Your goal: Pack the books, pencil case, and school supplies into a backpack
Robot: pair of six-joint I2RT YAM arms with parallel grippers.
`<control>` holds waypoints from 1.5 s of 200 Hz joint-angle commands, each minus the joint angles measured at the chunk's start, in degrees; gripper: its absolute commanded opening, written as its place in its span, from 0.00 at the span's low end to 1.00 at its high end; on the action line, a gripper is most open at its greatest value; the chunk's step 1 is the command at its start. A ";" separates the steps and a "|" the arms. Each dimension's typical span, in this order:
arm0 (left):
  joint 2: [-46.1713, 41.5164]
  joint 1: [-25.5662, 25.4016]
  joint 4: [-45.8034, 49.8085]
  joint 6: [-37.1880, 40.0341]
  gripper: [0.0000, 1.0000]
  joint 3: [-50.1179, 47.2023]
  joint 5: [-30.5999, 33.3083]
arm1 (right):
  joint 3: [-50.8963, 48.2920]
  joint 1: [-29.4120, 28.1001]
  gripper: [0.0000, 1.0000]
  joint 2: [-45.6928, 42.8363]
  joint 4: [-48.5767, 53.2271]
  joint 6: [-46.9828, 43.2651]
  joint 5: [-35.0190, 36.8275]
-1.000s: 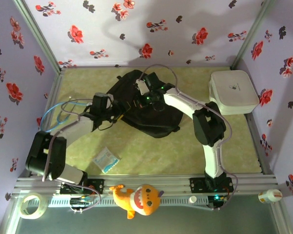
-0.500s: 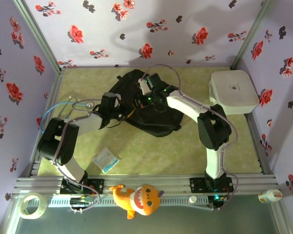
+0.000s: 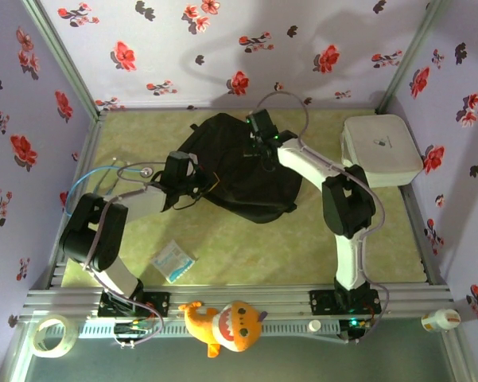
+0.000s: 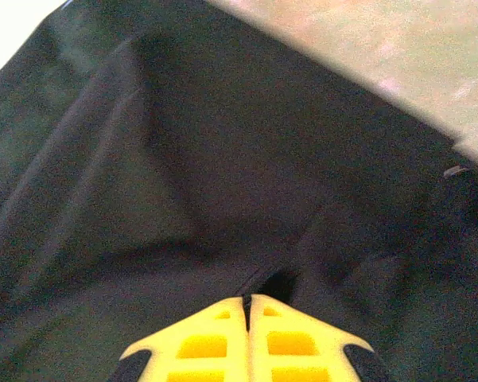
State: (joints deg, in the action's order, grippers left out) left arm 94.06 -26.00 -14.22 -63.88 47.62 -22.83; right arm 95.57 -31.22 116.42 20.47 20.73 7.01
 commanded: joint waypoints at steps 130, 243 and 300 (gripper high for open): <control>5.43 1.61 14.18 13.85 0.00 14.30 0.96 | 11.36 5.57 0.00 6.27 6.17 5.20 10.71; -6.44 6.87 30.69 26.59 0.87 22.16 22.16 | -18.73 9.47 0.99 -30.32 -4.32 -0.98 16.52; -27.59 11.88 26.35 33.62 1.00 1.40 49.56 | -45.76 12.31 0.99 -48.78 -18.20 -6.99 32.21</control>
State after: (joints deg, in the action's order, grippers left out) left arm 71.75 -16.08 13.02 -35.20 57.25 10.44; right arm 59.81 -20.40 72.16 10.04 18.06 30.13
